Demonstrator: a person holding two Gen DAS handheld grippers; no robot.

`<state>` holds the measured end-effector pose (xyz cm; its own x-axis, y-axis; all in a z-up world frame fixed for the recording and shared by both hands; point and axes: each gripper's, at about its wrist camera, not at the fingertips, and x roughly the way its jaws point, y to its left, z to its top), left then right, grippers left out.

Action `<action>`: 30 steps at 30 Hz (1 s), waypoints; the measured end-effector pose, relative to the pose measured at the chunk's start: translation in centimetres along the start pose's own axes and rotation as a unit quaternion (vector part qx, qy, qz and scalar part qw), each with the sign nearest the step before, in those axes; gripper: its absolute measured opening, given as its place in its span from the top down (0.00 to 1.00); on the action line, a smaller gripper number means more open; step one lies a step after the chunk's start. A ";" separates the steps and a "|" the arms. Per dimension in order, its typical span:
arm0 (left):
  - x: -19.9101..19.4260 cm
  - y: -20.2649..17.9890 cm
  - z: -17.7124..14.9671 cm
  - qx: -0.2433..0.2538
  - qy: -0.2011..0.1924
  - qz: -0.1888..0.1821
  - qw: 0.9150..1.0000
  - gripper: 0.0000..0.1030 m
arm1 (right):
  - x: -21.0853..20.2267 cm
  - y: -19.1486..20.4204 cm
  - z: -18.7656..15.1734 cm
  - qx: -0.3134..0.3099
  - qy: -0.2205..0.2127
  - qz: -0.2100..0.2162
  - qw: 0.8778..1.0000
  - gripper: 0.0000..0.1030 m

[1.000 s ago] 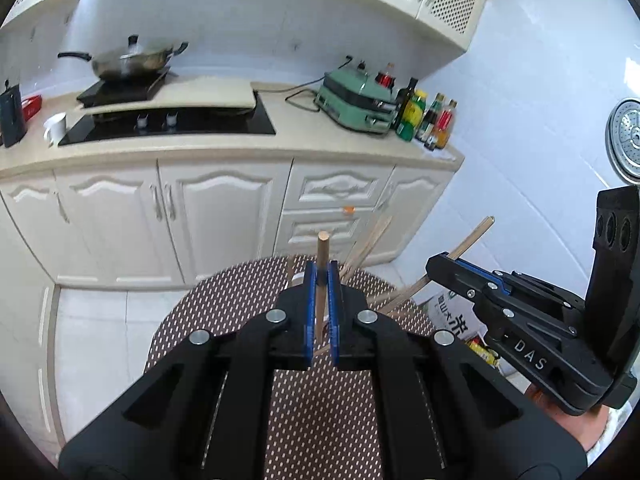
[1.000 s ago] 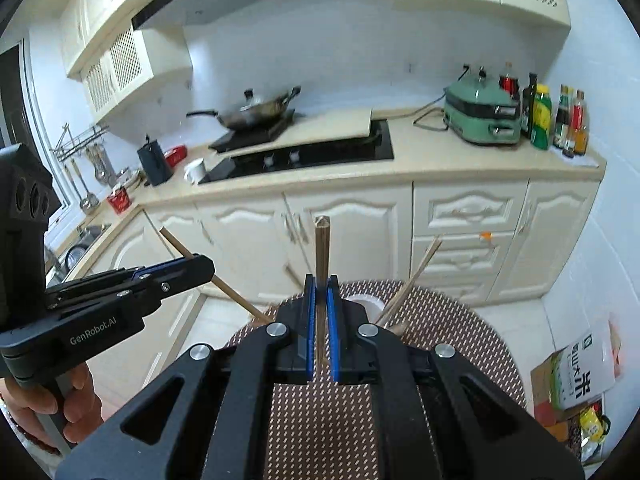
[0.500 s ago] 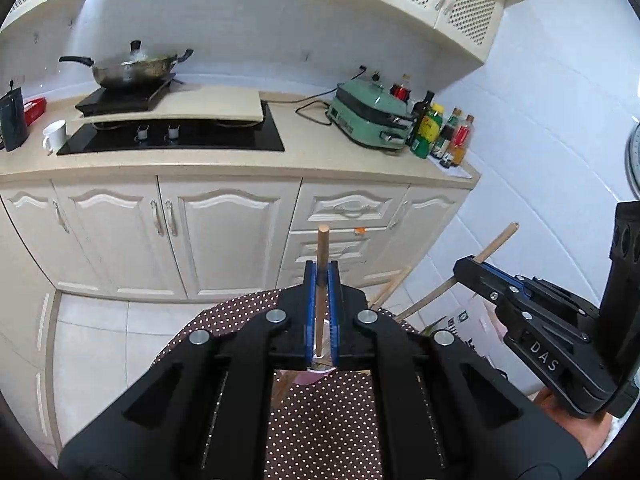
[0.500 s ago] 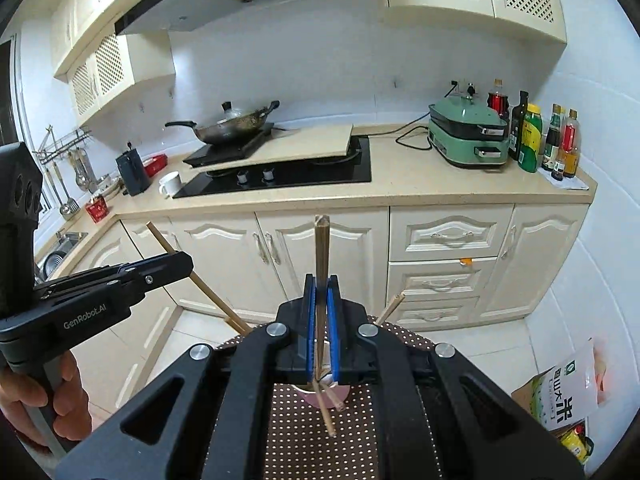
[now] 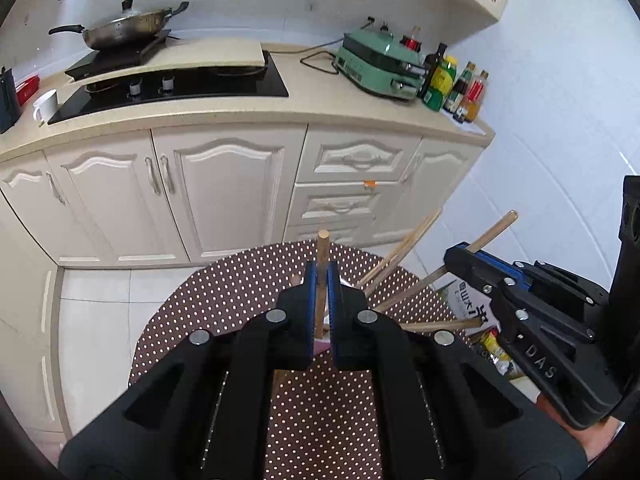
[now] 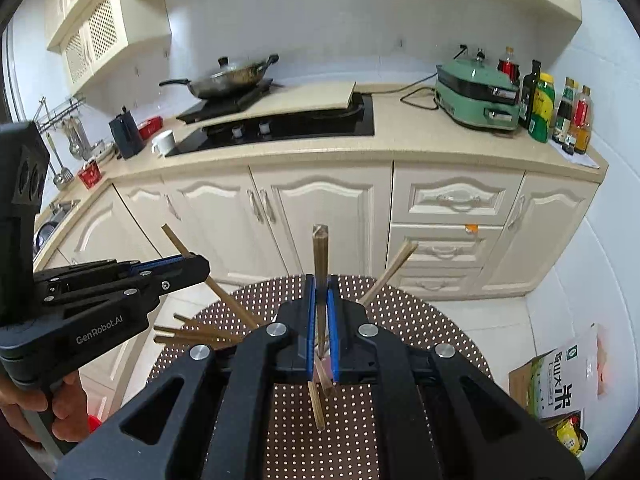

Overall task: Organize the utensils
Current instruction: 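Lower both held chopsticks into the pink cup, then open the right gripper in the cup while the left gripper opens too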

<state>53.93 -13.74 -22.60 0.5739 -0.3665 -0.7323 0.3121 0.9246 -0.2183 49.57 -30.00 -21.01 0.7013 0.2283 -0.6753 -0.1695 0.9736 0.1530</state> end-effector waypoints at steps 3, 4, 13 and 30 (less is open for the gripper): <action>0.7 -0.3 -0.5 0.008 0.010 0.004 1.000 0.94 | 0.7 0.0 -0.6 0.001 0.012 0.002 1.000 0.96; 0.9 -0.4 -0.8 0.011 0.013 0.006 1.000 0.94 | 0.9 0.0 -0.7 0.001 0.014 0.002 1.000 0.96; 2.4 -1.1 -1.8 0.033 0.034 0.023 0.999 0.94 | 2.7 0.1 -1.9 -0.002 0.044 0.004 0.999 0.96; 2.9 -0.3 -2.1 0.019 0.047 0.024 0.998 0.94 | 2.3 -0.4 -1.9 0.020 0.043 0.018 0.999 0.93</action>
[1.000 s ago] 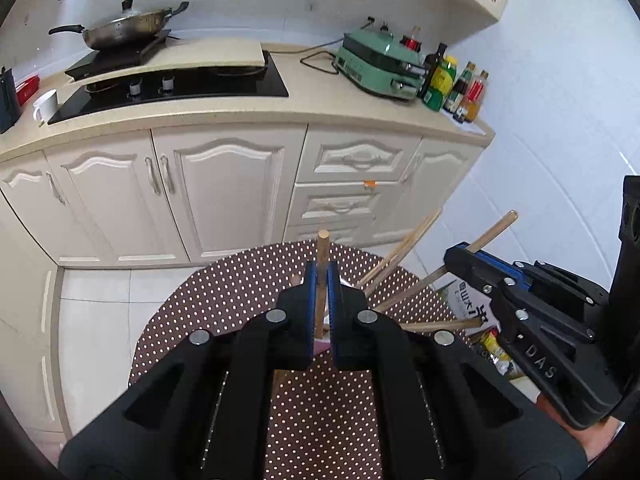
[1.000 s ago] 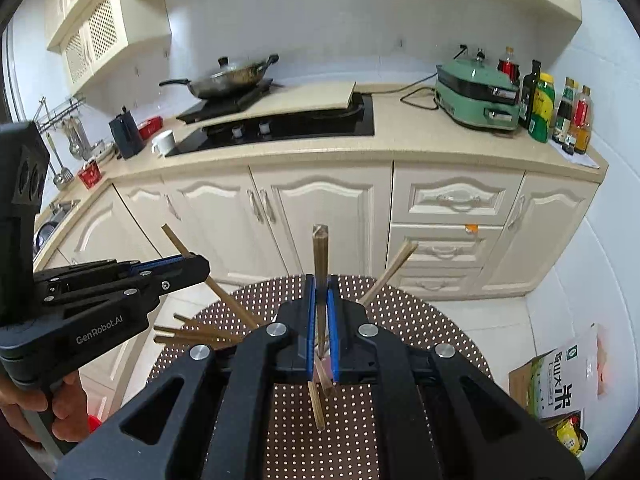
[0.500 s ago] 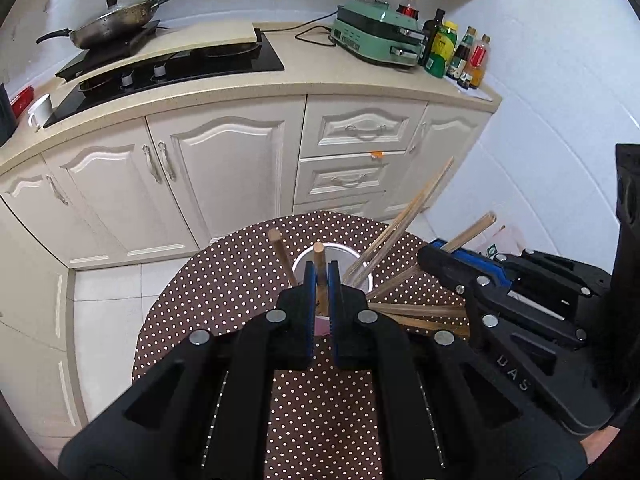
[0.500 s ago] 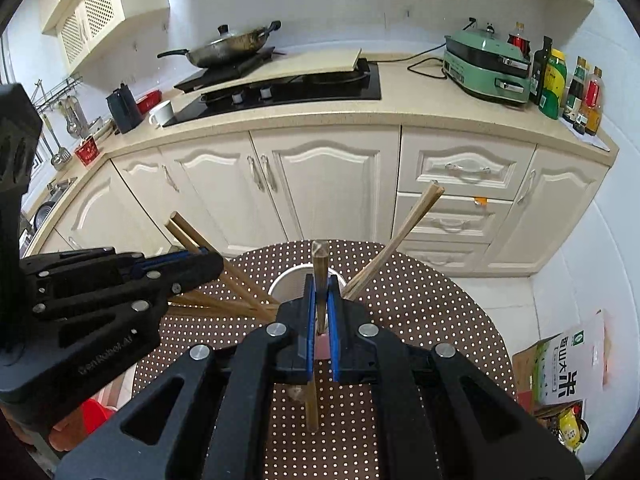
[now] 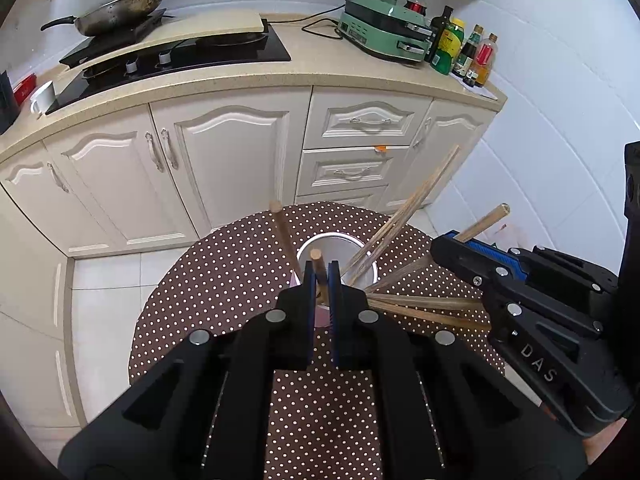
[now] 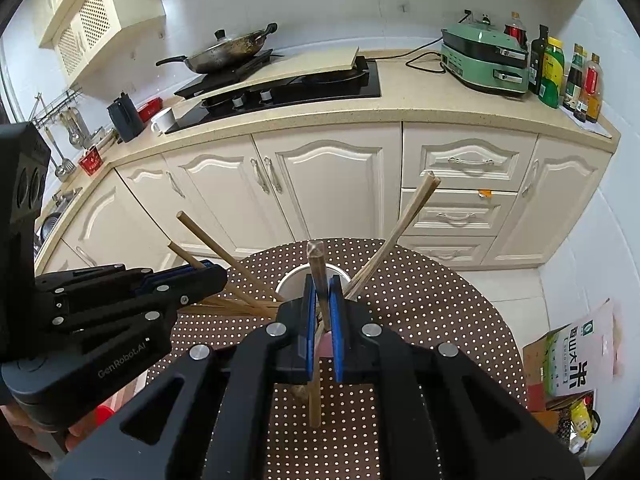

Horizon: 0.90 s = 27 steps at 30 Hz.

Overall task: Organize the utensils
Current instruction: 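Open the right gripper in the cup while the left gripper opens too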

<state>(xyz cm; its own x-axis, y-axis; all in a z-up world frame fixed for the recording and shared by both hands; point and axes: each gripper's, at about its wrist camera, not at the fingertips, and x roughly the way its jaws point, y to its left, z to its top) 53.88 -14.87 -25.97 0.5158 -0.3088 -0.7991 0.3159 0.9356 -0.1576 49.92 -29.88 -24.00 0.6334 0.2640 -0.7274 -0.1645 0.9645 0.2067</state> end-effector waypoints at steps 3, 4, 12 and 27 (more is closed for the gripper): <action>-0.4 0.0 0.0 -0.001 -0.002 -0.002 1.000 0.94 | -0.4 0.1 0.1 0.002 -0.004 0.001 1.000 0.93; -0.6 0.1 -0.1 -0.004 -0.004 -0.001 1.000 0.93 | -0.5 0.2 0.0 0.004 -0.005 0.002 1.000 0.92; -2.2 0.3 -0.4 -0.010 -0.012 0.005 1.000 0.84 | -2.4 0.2 -0.1 0.014 -0.021 0.004 1.000 0.84; -9.3 0.3 -2.8 -0.017 -0.082 0.036 0.996 0.35 | -7.9 2.4 -1.3 0.018 -0.068 0.004 0.997 0.70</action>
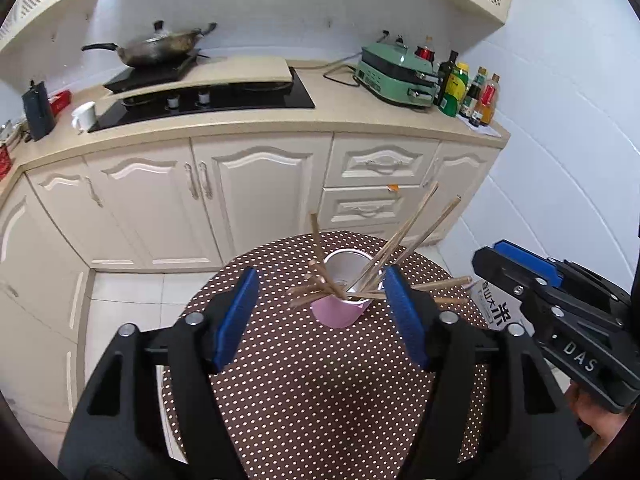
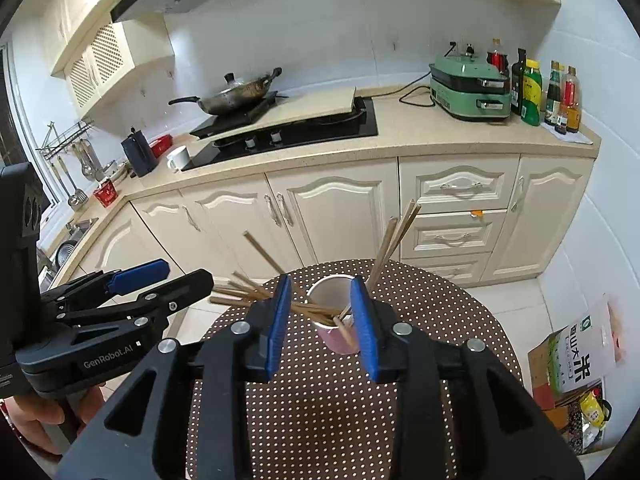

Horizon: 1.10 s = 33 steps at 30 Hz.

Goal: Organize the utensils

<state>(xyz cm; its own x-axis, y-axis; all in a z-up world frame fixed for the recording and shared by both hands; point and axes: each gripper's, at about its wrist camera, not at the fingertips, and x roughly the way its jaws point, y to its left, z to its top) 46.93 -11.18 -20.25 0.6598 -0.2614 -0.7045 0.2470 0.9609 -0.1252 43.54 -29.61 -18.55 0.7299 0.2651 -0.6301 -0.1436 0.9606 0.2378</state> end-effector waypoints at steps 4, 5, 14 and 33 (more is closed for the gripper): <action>-2.9 0.5 -1.0 -0.002 -0.016 0.009 1.000 0.29 | -2.2 1.2 -0.9 -0.002 -0.014 0.001 1.000 0.64; -3.8 0.7 -1.3 -0.001 -0.020 0.011 1.000 0.28 | -3.0 1.7 -1.1 -0.002 -0.019 0.000 1.000 0.63; -11.5 2.1 -4.1 -0.002 -0.058 0.027 0.998 0.18 | -9.0 5.8 -3.8 -0.010 -0.055 -0.005 0.998 0.46; -33.1 3.3 -13.9 0.024 -0.171 0.080 0.982 0.12 | -23.9 16.6 -10.9 -0.057 -0.156 -0.014 0.986 0.18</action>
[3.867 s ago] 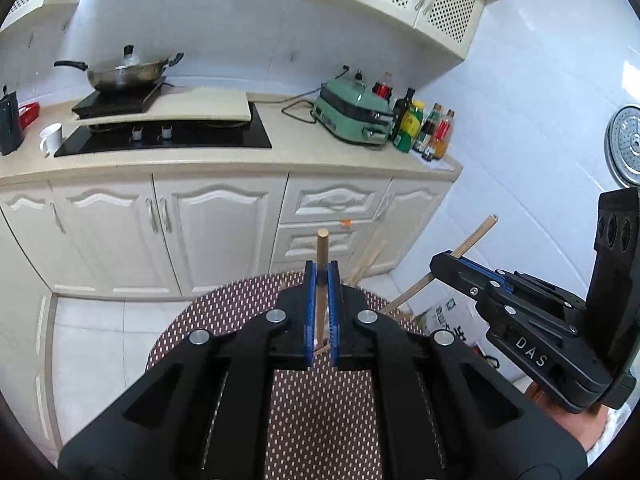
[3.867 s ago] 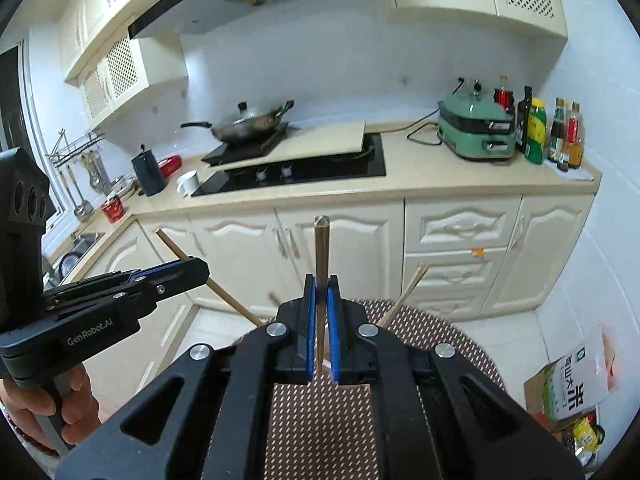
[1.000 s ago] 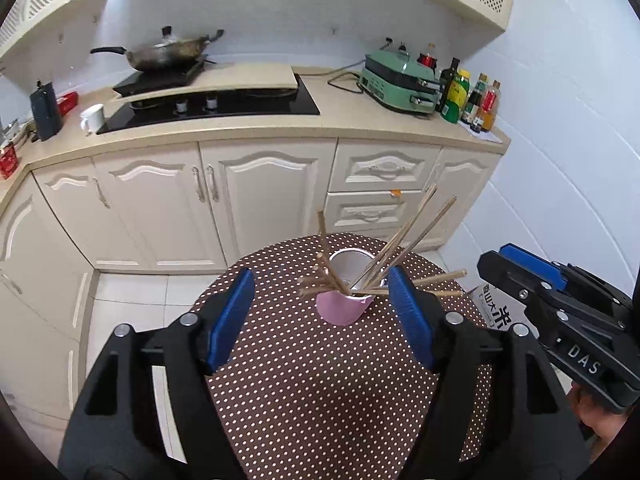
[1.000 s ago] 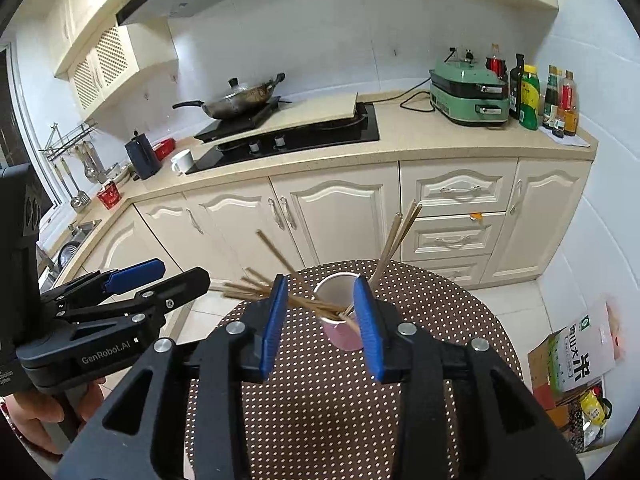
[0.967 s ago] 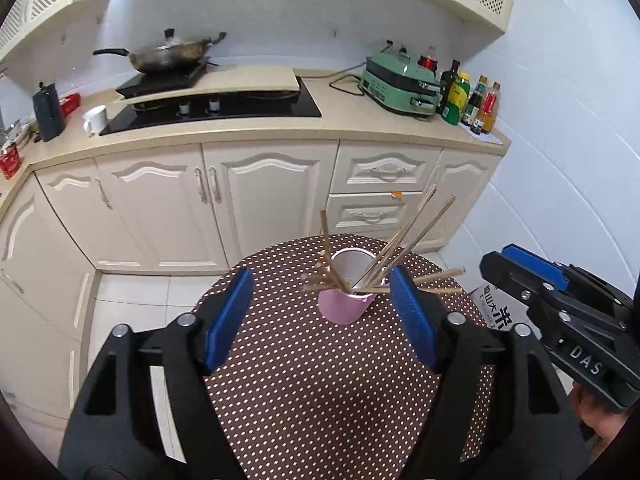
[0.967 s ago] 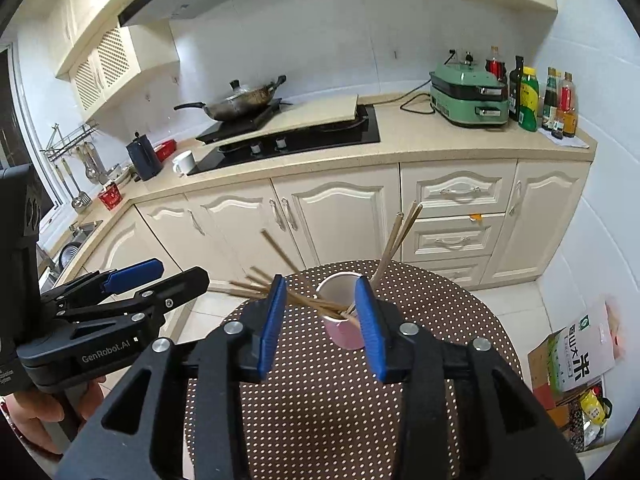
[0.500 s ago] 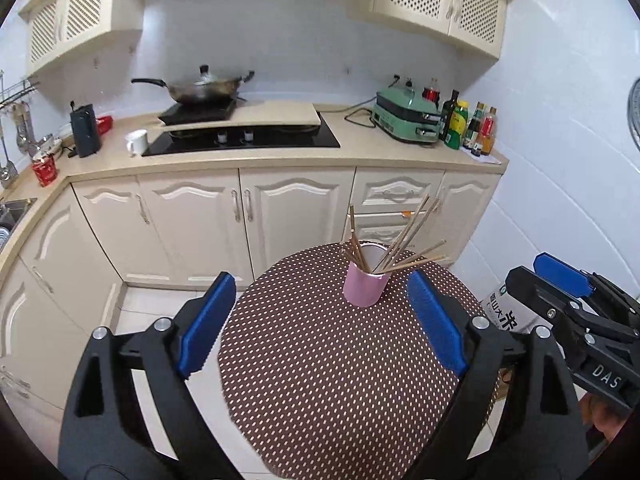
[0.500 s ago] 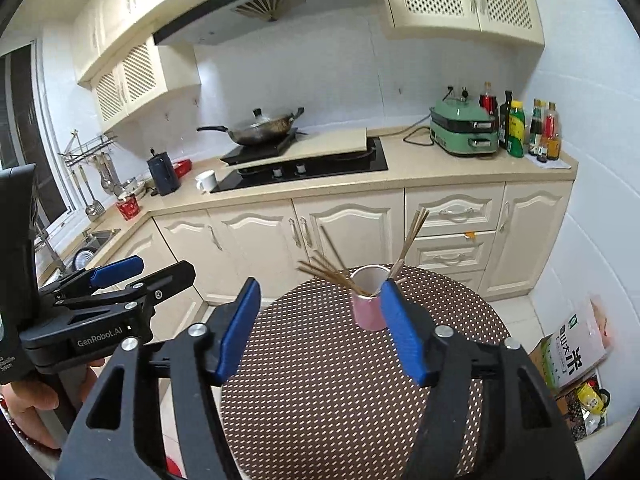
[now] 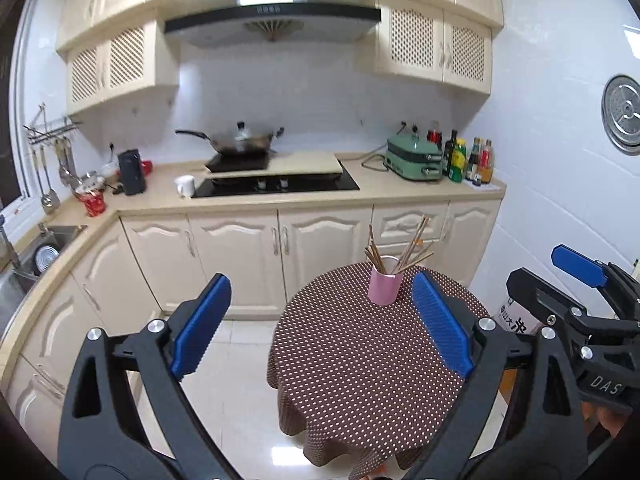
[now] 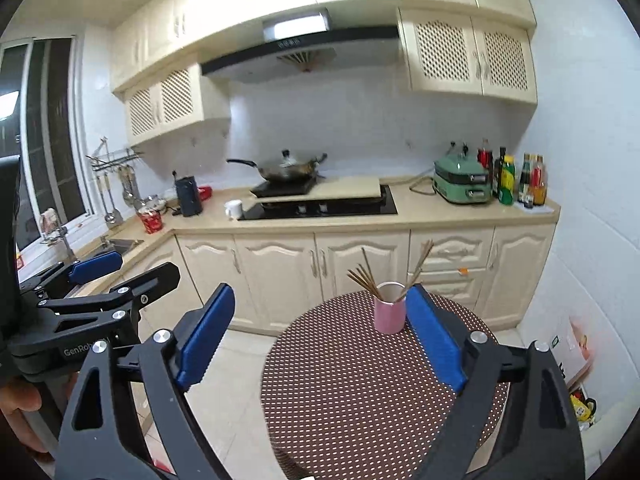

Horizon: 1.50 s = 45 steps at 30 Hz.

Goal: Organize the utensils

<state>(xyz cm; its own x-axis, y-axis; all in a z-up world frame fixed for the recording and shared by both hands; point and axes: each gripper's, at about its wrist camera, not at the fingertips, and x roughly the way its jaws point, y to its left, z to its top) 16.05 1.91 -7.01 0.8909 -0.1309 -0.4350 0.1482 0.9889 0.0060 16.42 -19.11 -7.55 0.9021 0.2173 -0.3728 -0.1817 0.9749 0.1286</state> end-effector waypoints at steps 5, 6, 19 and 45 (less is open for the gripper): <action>-3.7 0.8 0.2 -0.010 -0.019 0.015 1.000 0.09 | -2.9 1.8 0.3 -0.011 -0.019 0.010 1.000 0.16; -4.5 1.0 0.2 -0.013 -0.024 0.020 0.999 0.09 | -3.5 2.2 0.4 -0.015 -0.023 0.013 1.000 0.15; -10.3 0.1 0.2 -0.021 -0.063 0.049 0.997 0.08 | -7.7 3.7 0.8 -0.041 -0.045 0.031 0.998 0.12; -14.9 -2.0 0.1 -0.013 -0.110 0.088 0.990 0.08 | -11.6 3.1 1.1 -0.057 -0.087 0.039 0.994 0.09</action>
<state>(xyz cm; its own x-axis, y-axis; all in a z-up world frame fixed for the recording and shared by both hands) 2.57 1.92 -0.43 0.9744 0.0352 -0.2219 -0.0268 0.9988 0.0409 5.80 -18.67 -1.84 0.9358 0.2908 -0.1995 -0.2884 0.9566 0.0413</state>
